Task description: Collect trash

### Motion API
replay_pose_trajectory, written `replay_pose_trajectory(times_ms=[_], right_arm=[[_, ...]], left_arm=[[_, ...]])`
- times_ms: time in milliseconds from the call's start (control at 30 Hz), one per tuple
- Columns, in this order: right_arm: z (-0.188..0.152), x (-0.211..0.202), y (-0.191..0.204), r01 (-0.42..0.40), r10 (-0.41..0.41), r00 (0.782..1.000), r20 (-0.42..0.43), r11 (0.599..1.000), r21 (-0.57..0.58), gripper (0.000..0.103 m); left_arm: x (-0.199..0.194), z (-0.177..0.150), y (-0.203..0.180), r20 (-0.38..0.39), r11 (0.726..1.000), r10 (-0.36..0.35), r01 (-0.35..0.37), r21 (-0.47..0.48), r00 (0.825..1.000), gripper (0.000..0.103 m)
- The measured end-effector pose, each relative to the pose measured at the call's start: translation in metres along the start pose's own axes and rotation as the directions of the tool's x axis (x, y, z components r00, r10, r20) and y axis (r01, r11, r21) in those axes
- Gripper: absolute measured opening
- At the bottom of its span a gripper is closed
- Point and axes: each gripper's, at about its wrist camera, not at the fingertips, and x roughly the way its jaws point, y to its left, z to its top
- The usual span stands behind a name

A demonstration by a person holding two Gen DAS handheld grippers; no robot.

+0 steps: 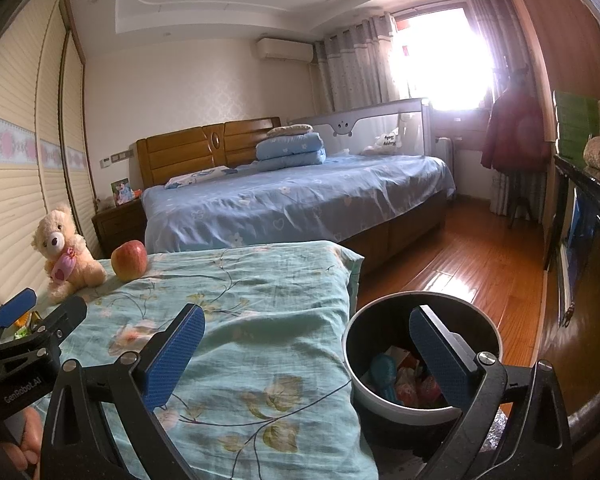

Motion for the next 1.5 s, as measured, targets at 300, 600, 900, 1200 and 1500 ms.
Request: replay_pose_trajectory(times_ms=[300, 600, 900, 1200, 1500], right_arm=[[0.0004, -0.0007, 0.0001, -0.001, 0.001, 1.000, -0.001, 1.000, 0.000, 0.103], [-0.0022, -0.0001, 0.0004, -0.001, 0.001, 1.000, -0.002, 1.000, 0.000, 0.103], [-0.0038, -0.0004, 0.0017, -0.001, 0.001, 1.000, -0.008, 1.000, -0.001, 0.103], [-0.0047, -0.0001, 0.0028, -0.004, 0.004, 1.000, -0.012, 1.000, 0.000, 0.103], [-0.0078, 0.0013, 0.0063, -0.007, 0.006, 1.000, -0.021, 1.000, -0.002, 0.103]], left_arm=[[0.0002, 0.0001, -0.0001, -0.001, 1.000, -0.004, 0.004, 0.001, 1.000, 0.102], [0.0014, 0.0002, -0.0013, -0.005, 1.000, -0.012, 0.012, 0.005, 1.000, 0.102], [0.0027, 0.0009, -0.0016, -0.007, 1.000, -0.016, 0.016, 0.006, 1.000, 0.102], [0.0049, 0.0021, -0.0006, -0.012, 1.000, -0.020, 0.020, 0.003, 1.000, 0.102], [0.0096, 0.0027, 0.0017, -0.021, 1.000, -0.025, 0.025, -0.001, 0.999, 0.102]])
